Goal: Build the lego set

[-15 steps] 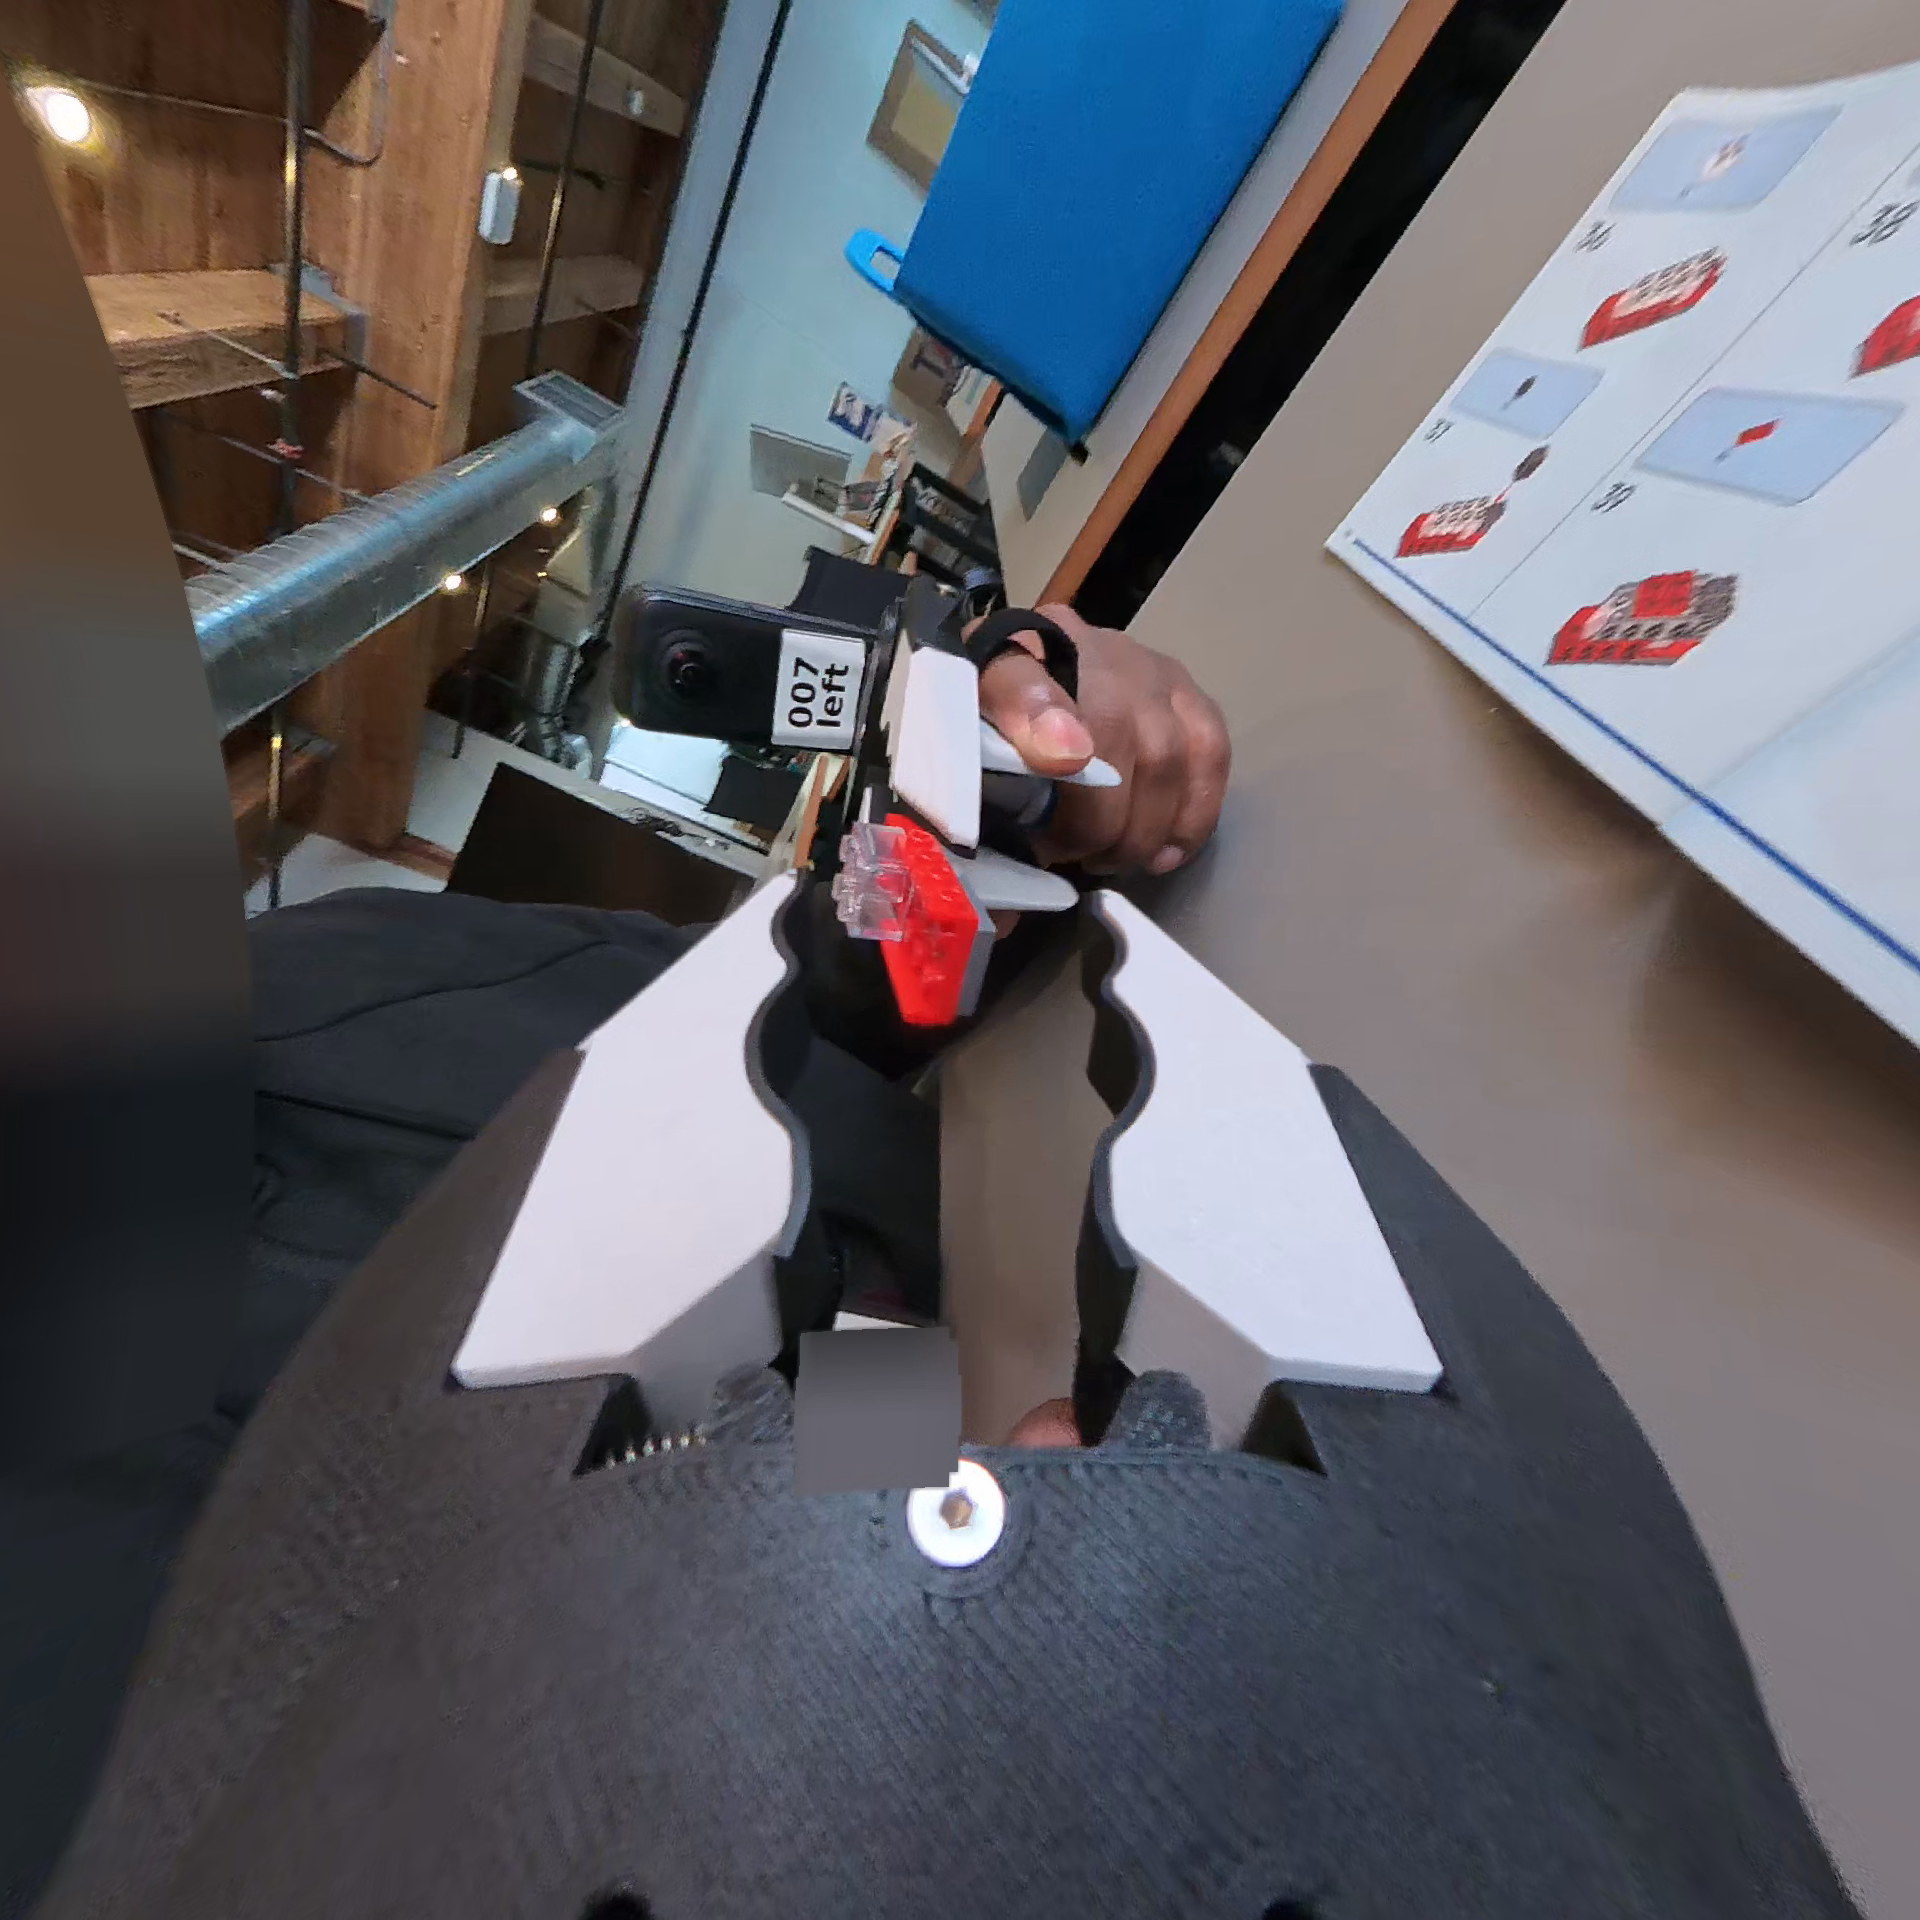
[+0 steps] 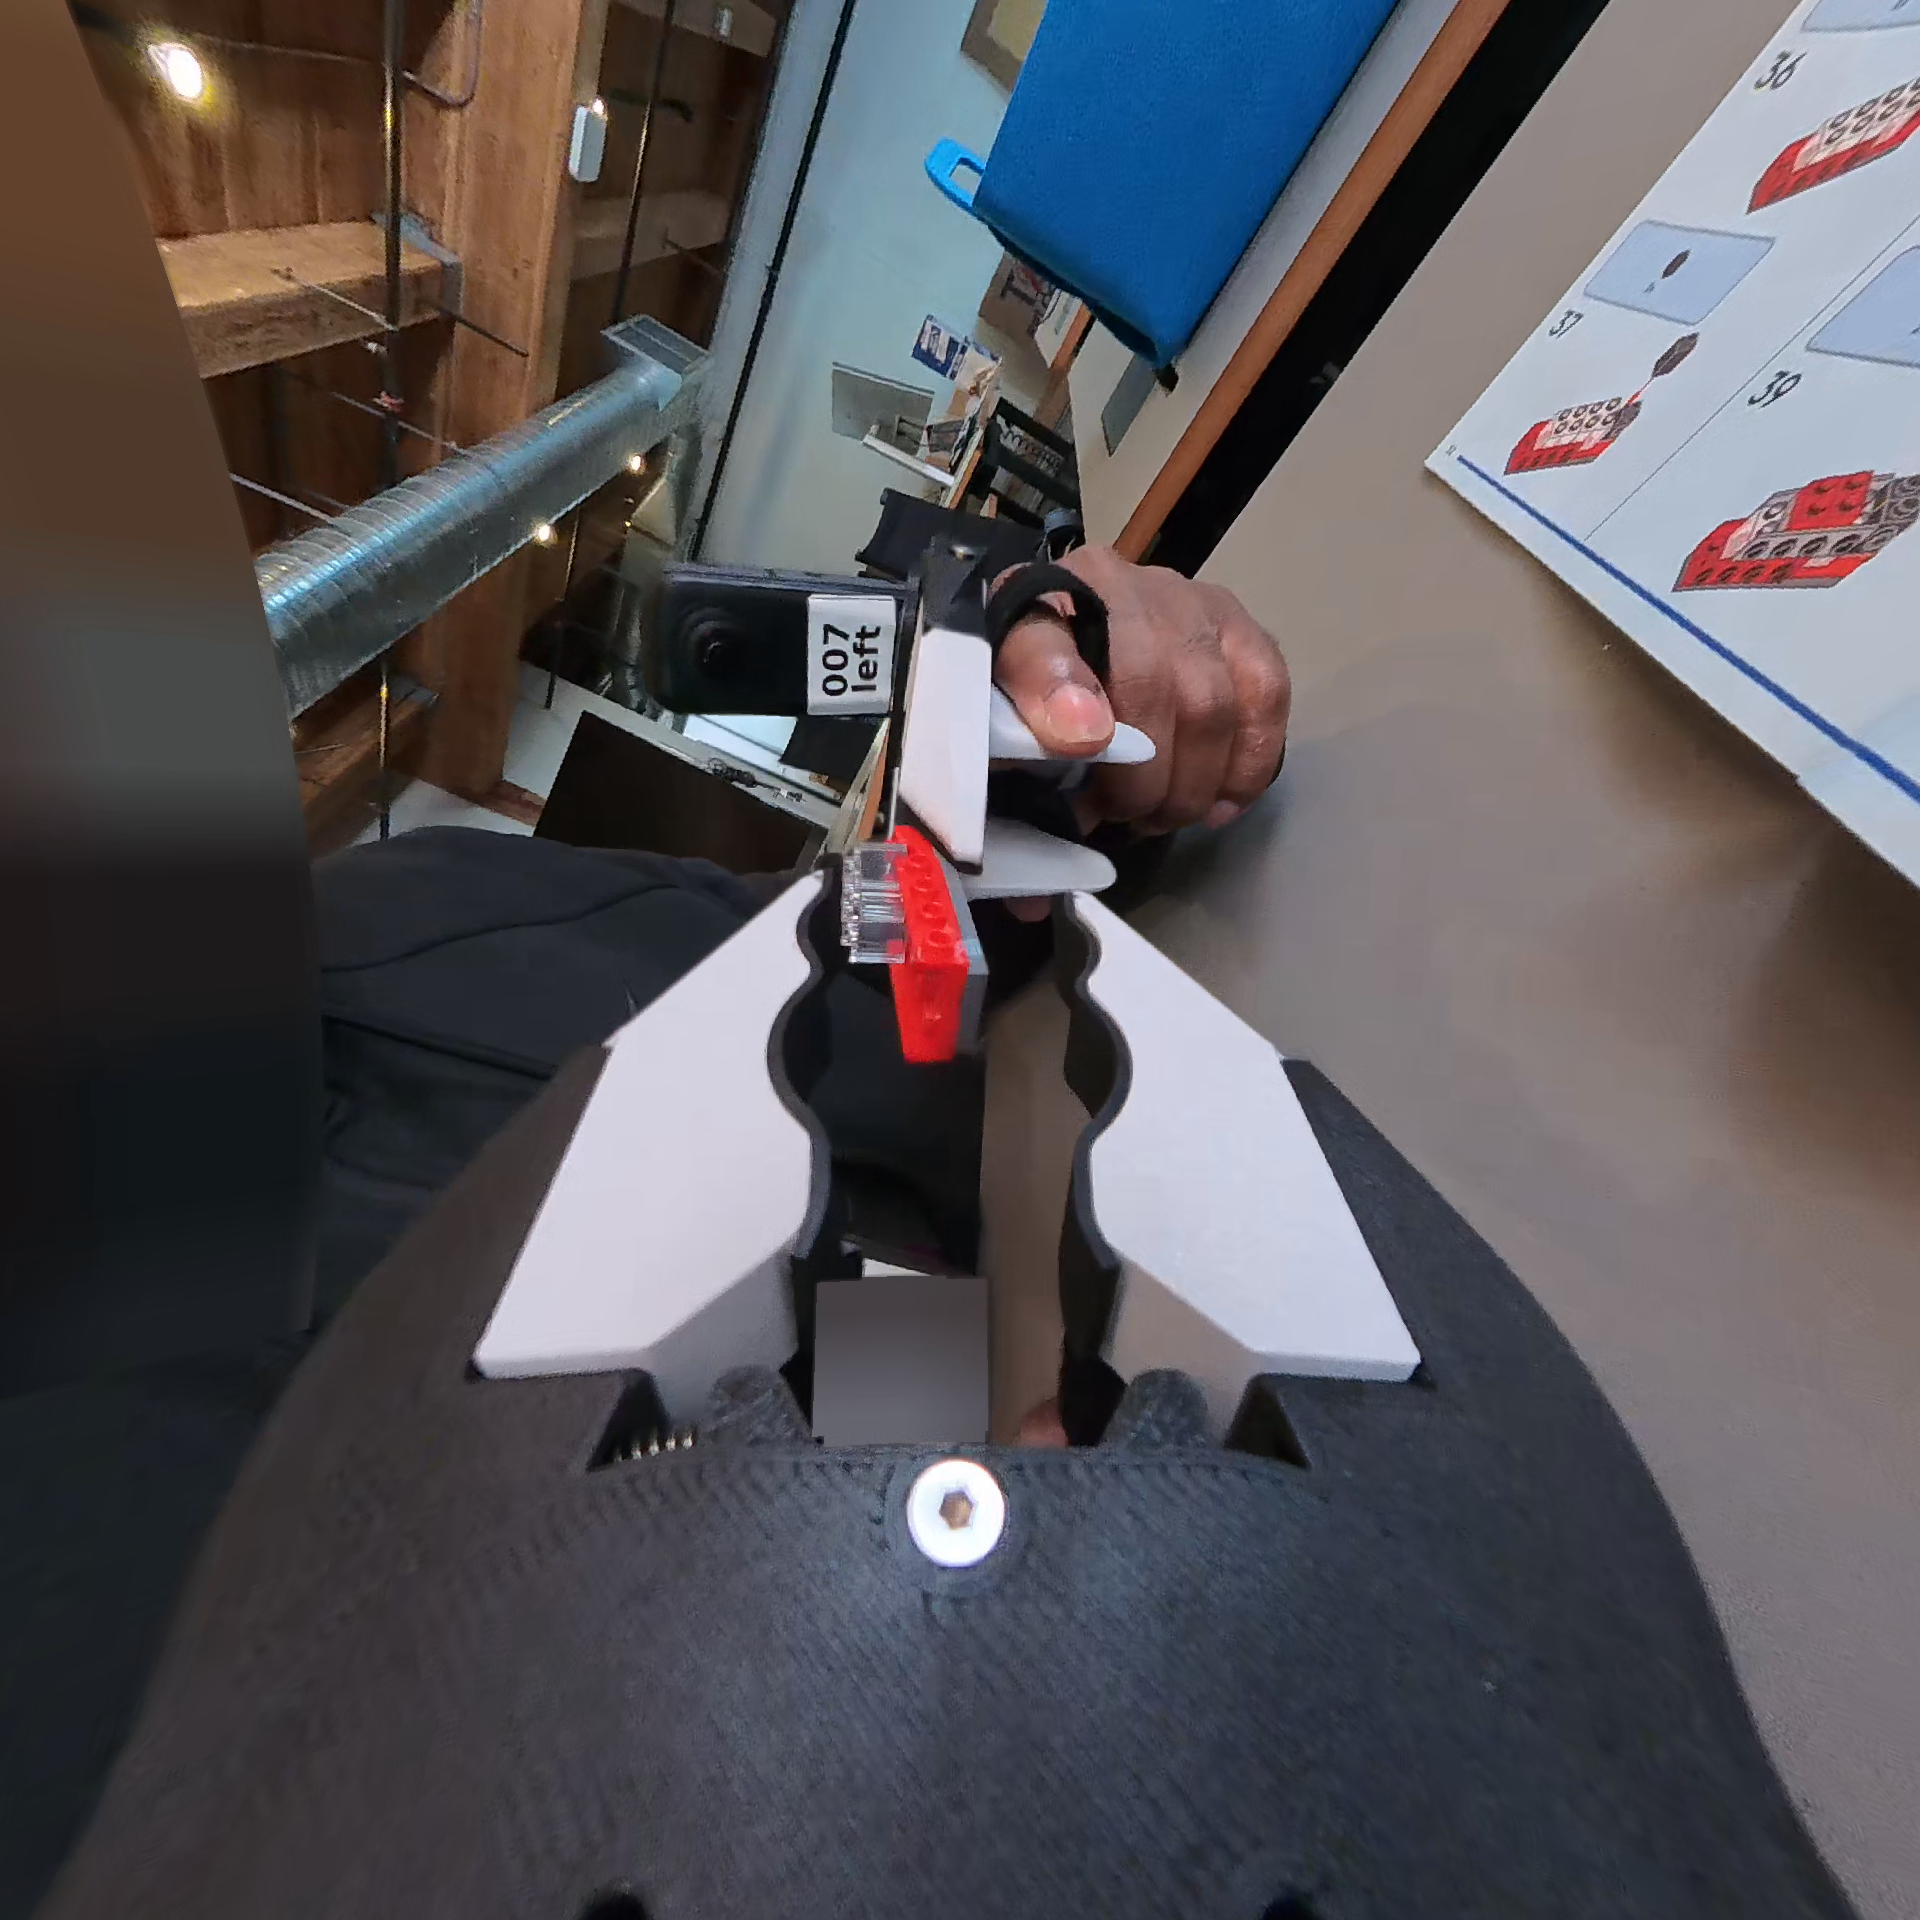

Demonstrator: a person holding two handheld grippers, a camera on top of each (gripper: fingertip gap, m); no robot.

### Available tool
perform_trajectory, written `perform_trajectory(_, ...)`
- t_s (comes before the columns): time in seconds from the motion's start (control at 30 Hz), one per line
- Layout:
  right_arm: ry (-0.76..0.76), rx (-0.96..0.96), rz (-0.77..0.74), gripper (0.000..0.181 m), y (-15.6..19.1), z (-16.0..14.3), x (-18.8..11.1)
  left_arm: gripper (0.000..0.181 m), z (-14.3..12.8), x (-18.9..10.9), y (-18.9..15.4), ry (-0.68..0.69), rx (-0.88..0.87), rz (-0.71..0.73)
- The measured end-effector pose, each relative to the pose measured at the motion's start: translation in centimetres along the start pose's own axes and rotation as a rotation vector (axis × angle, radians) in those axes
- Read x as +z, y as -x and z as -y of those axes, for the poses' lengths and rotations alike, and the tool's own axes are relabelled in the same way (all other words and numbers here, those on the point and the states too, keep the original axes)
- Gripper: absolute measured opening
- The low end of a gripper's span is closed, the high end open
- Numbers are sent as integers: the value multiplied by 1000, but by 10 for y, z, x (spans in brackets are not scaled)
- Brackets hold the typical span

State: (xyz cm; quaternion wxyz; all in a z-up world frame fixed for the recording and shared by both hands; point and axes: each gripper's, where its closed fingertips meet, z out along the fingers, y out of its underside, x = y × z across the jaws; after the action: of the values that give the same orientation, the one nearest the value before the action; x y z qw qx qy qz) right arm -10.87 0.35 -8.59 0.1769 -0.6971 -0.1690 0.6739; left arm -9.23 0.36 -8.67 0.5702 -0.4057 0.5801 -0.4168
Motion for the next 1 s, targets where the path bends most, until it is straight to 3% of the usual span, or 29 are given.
perform_trajectory(0.1, 14, -4, 8, 39, 1, -3, 1, 16, 1, 0, -3, 3, 22, -5)
perform_trajectory(0.23, 27, -28, 55, 22, 10, -8, 3, 16, 0, 0, -6, 12, 53, -12)
perform_trajectory(0.8, -8, -34, 27, 18, 16, -15, 9, 15, 2, -1, -12, 37, 157, -17)
perform_trajectory(1.0, -27, -138, 4, 18, 18, -11, 10, 16, 2, -1, -8, 36, 125, -3)
